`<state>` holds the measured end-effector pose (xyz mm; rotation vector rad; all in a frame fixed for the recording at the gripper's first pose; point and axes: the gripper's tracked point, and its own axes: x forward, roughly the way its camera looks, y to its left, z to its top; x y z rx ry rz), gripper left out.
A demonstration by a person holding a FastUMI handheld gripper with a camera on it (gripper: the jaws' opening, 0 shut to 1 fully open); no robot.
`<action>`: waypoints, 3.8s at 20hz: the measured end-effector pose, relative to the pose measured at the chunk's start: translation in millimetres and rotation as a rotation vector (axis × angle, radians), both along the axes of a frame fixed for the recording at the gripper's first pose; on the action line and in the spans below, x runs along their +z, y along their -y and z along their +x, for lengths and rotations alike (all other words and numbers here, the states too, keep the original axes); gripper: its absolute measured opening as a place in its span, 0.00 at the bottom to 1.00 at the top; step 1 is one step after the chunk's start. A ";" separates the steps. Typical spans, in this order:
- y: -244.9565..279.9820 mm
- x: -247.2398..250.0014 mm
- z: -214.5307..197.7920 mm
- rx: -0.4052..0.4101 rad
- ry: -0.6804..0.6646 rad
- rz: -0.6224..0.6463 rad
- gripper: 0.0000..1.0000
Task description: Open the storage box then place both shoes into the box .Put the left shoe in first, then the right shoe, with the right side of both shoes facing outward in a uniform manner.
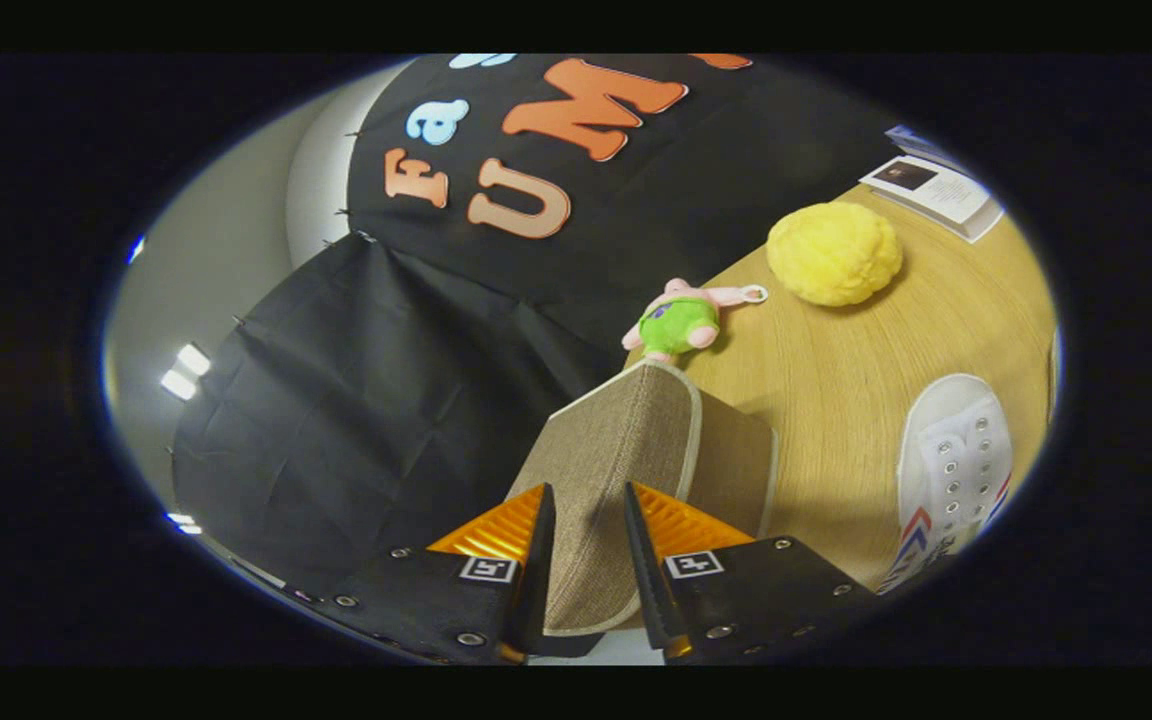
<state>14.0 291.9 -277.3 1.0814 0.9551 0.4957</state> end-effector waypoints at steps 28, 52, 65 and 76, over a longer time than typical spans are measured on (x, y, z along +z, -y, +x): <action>-5.5 -23.6 0.7 -0.074 -0.113 0.216 0.59; -5.2 -14.8 -17.3 -0.090 -0.195 0.375 0.74; 8.3 13.3 1.1 -0.208 -0.121 0.641 0.61; 18.8 44.1 17.8 -0.254 -0.067 0.691 0.61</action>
